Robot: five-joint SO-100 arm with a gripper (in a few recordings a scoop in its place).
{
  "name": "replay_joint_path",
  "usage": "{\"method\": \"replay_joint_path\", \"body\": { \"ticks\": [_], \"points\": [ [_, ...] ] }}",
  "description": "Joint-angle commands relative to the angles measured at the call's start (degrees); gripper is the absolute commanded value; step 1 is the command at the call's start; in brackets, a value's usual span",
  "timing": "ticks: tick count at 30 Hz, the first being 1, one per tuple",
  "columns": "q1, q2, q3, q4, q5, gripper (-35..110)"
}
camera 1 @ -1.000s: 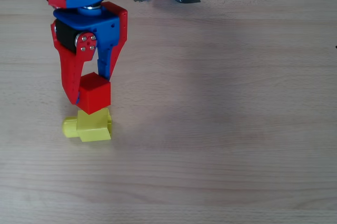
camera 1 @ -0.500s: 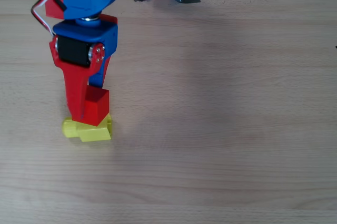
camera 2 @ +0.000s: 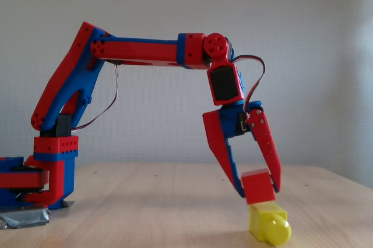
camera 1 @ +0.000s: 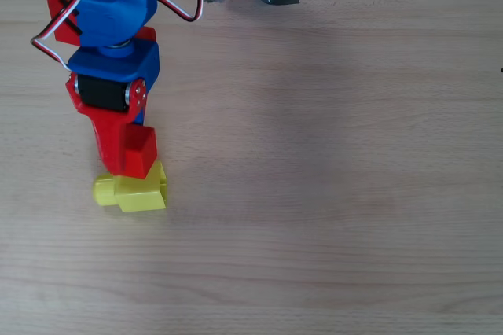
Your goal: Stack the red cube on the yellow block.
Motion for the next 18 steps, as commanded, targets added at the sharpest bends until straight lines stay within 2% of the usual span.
{"method": "replay_joint_path", "body": {
  "ticks": [1,18],
  "points": [
    [0.7,3.3,-6.2,1.7,0.4,0],
    [-1.2,-1.6,-11.0,3.1,3.3,0]
  ]
}}
